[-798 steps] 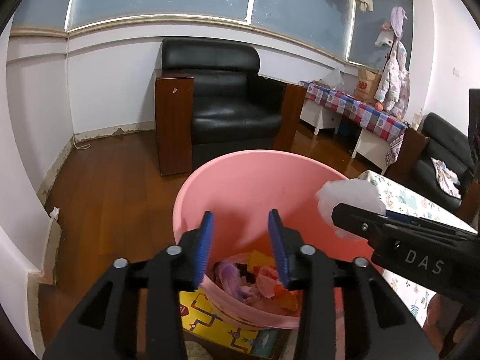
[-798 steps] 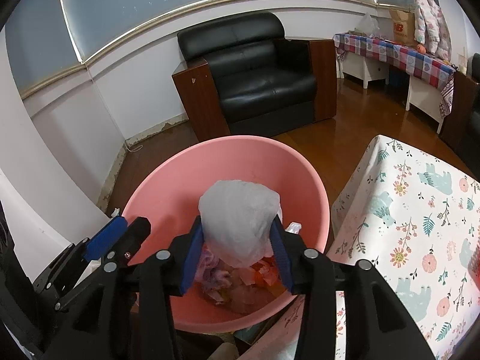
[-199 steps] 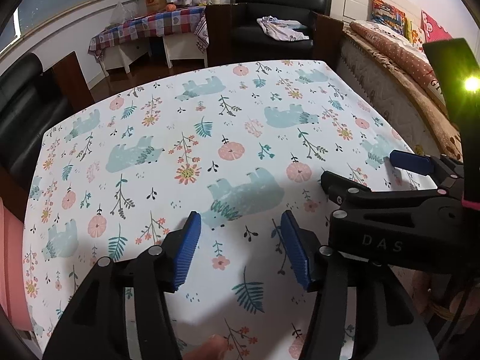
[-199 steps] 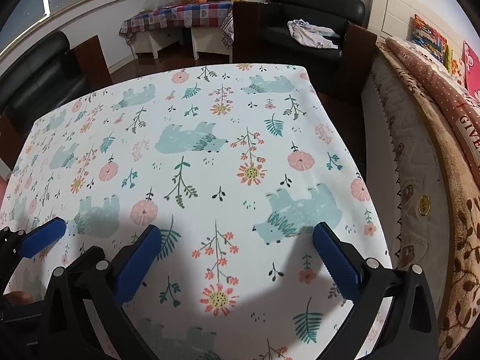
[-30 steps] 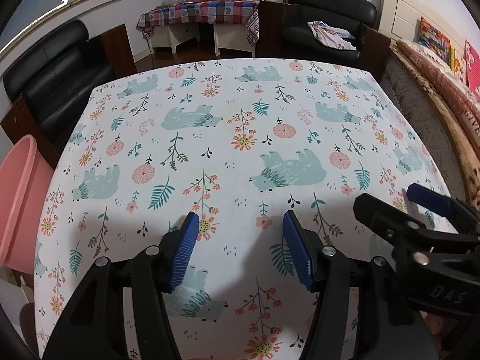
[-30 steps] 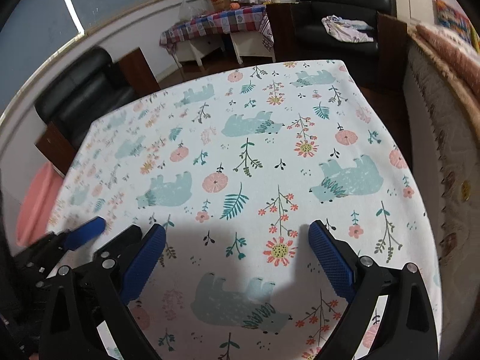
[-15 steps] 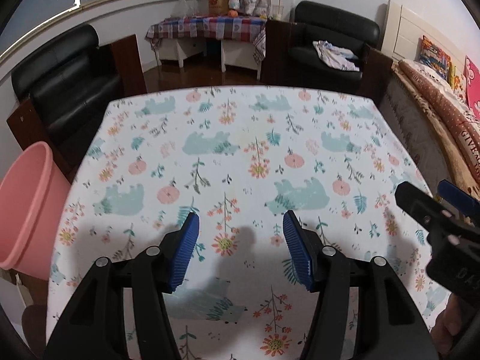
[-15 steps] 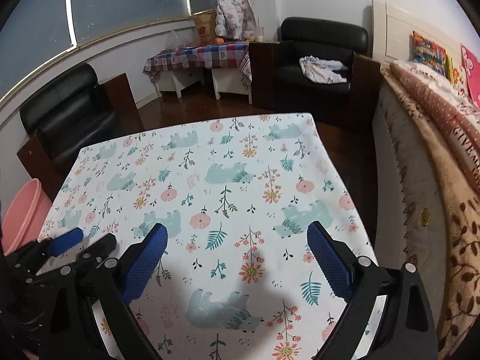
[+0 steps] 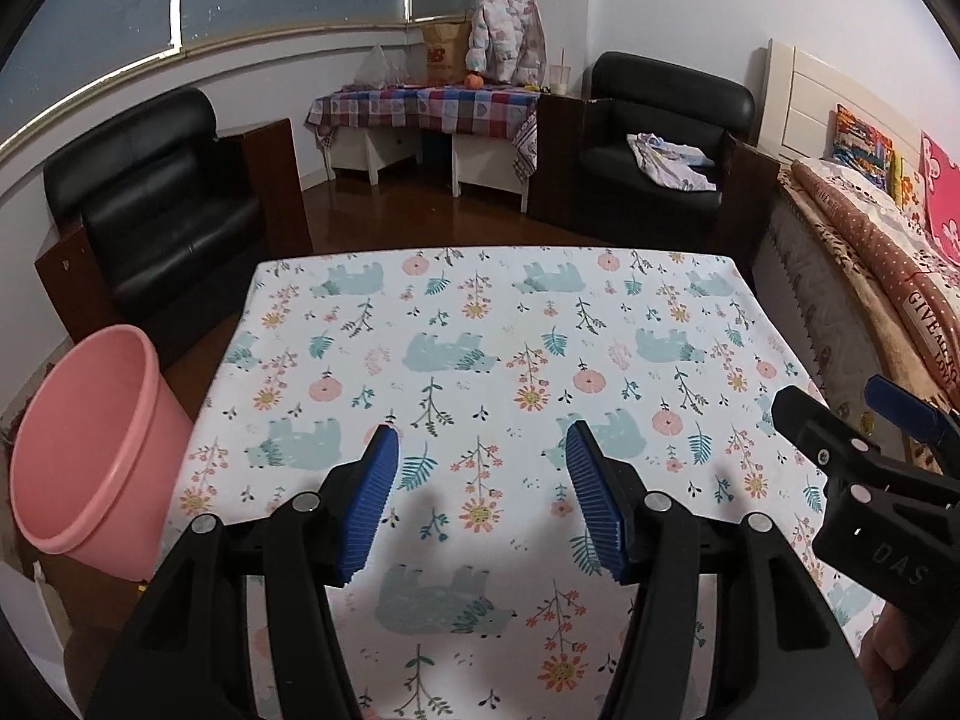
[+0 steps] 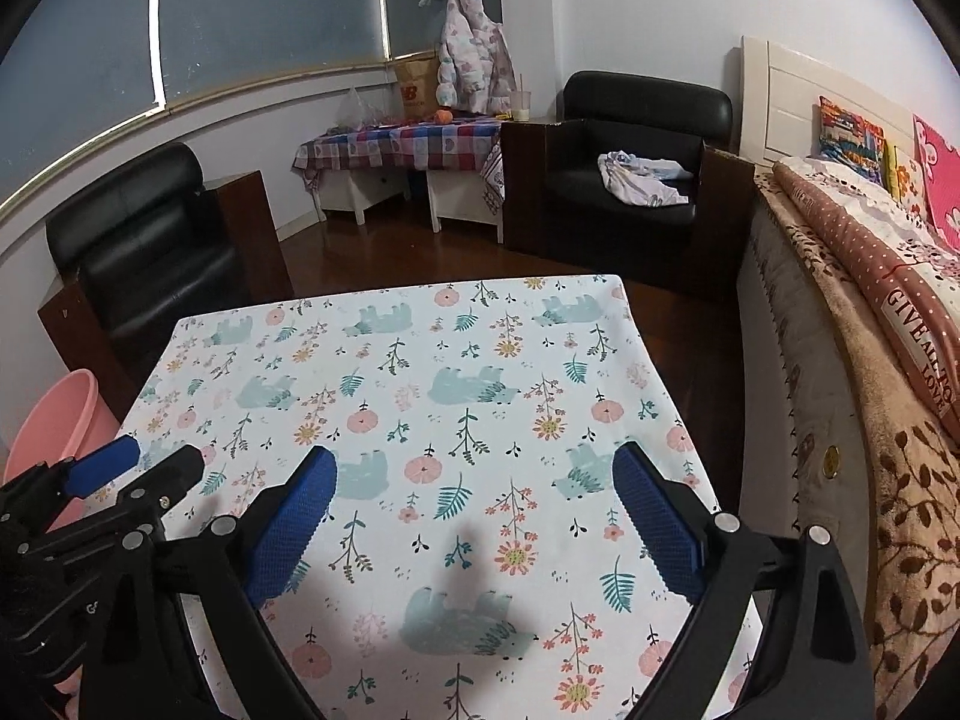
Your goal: Collect trash
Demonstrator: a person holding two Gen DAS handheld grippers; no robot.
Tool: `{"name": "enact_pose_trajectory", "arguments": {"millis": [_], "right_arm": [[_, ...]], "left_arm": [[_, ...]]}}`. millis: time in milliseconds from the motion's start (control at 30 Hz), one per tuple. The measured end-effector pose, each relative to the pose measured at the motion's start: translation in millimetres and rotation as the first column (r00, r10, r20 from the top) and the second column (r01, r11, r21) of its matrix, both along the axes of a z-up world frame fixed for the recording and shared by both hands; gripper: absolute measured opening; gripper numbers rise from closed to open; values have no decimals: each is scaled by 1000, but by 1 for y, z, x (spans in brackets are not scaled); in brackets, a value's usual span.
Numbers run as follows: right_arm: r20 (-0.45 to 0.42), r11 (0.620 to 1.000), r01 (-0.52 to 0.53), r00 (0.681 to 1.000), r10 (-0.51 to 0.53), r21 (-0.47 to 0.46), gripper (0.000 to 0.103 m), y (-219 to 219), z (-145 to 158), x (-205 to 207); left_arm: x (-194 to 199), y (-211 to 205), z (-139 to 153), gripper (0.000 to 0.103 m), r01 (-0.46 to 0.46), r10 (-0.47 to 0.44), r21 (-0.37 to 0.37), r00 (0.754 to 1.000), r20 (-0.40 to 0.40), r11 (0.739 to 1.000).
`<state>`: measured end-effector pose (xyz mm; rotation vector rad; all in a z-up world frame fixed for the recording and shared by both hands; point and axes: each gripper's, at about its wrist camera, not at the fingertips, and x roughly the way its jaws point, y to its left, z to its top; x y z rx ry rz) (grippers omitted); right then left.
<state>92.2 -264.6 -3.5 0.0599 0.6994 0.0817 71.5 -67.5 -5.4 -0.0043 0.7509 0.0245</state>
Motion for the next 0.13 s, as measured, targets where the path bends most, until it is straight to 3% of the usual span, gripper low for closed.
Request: {"name": "enact_pose_trajectory", "arguments": {"millis": [133], "right_arm": [[11,1000,-4,1000,4,2,92,4,4,-4]], "left_arm": [[-7,3,4,59,-6,6,4,1000,16,1000]]}}
